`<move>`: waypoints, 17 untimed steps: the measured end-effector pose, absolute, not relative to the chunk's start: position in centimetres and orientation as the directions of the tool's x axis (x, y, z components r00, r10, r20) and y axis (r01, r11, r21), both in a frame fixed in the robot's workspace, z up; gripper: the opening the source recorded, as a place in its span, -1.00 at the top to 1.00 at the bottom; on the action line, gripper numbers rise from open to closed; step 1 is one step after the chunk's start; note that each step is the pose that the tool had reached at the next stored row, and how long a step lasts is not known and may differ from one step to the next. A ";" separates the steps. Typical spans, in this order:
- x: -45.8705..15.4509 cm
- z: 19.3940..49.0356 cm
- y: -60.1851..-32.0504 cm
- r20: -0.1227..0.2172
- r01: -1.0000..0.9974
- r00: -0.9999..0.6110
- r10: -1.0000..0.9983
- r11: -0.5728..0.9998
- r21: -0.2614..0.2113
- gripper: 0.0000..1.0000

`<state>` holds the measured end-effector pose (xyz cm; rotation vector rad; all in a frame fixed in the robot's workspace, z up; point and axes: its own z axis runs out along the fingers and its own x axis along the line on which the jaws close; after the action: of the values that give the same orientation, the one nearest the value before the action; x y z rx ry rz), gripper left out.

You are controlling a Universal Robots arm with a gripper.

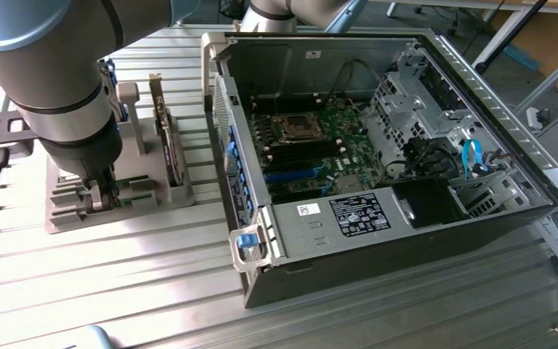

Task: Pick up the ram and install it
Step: 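Pick up the ram and move it above insertion slot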

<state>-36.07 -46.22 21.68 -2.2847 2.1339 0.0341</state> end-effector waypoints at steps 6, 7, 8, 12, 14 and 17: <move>-36.0 21.6 -46.2 -0.026 -0.998 0.068 -0.997 -0.068 0.004 0.53; -36.0 21.6 -46.2 -0.026 -0.998 0.068 -0.997 -0.068 0.004 0.53; -36.0 21.5 -46.2 -0.026 -0.998 0.068 -0.997 -0.068 0.004 0.53; -36.0 21.4 -46.2 -0.026 -0.998 0.068 -0.997 -0.068 0.004 0.53; -36.0 21.3 -46.2 -0.026 -0.998 0.068 -0.997 -0.068 0.004 0.53; -36.0 21.2 -46.2 -0.026 -0.998 0.068 -0.997 -0.068 0.004 0.53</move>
<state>-36.04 -46.22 21.23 -2.2849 2.1341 0.0342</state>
